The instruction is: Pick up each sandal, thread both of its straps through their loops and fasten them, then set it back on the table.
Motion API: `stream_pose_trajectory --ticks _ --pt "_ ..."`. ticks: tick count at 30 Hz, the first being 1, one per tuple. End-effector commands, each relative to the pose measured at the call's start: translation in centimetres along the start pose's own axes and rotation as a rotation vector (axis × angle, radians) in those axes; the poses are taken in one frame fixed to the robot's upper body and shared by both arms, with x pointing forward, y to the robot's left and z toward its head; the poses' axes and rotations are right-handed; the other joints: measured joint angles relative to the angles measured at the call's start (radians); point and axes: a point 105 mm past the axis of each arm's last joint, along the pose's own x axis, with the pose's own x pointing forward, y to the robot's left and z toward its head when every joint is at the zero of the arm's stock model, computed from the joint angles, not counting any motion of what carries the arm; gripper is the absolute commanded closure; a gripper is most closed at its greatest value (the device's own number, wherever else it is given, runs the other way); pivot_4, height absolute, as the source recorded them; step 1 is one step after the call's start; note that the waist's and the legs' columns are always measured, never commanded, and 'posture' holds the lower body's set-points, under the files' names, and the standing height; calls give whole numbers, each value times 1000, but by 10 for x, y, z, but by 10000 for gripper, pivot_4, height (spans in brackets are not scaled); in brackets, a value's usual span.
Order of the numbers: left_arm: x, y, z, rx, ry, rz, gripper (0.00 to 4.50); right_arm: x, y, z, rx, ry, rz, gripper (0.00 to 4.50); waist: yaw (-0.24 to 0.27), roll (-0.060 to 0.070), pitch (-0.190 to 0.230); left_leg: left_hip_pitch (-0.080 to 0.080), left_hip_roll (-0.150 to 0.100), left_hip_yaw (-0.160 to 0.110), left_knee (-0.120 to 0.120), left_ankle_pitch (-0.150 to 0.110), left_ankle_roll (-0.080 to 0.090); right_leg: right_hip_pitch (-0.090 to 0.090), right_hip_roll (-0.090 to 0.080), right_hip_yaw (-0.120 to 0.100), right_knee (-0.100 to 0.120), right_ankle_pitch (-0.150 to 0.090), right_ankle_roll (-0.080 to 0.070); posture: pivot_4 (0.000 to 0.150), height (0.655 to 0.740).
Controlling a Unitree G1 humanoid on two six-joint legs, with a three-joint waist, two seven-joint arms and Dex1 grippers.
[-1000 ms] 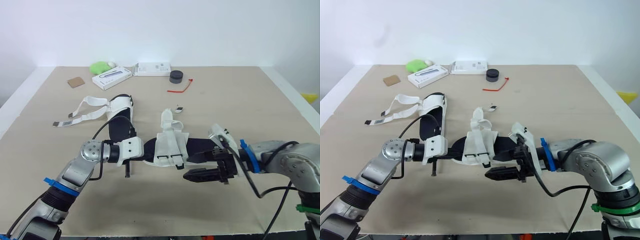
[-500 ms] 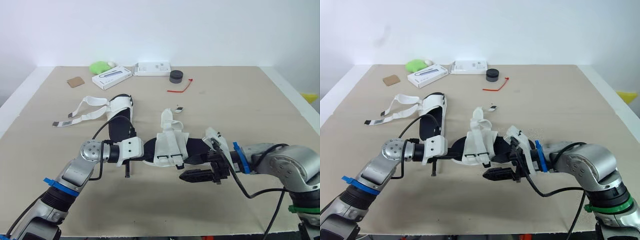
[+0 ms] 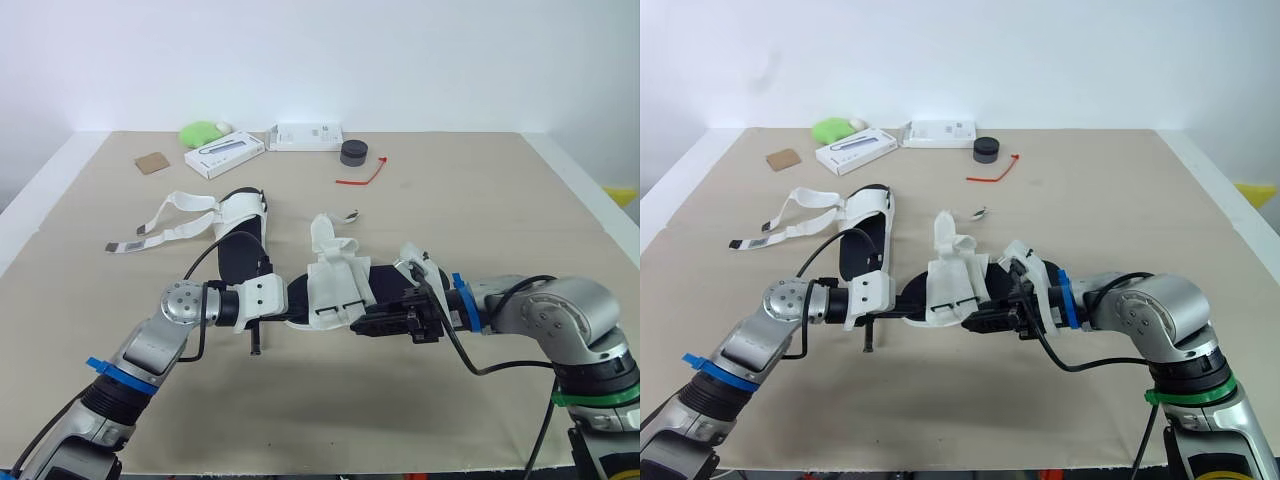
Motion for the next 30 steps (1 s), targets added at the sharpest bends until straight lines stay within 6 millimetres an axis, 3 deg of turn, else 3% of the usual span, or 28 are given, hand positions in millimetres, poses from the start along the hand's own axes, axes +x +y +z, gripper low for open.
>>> stream_pose_trajectory --ticks 1,14,30 --pt "0 -11 -27 -66 104 -30 45000 -3 5 5 -30 0 15 44520 0 0 0 0 0 0 0 0 0 0 0 0 0 0 0 1500 7400" --pt "1 -12 -27 -74 103 -30 45000 -4 18 -45 -54 249 75 44520 0 0 0 0 0 0 0 0 0 0 0 0 0 0 0 1500 7400" --pt "2 -12 -29 -77 106 -28 45000 -18 41 -59 -29 325 174 44520 0 0 0 1 0 0 0 0 0 0 0 -1 0 0 0 1500 7400"
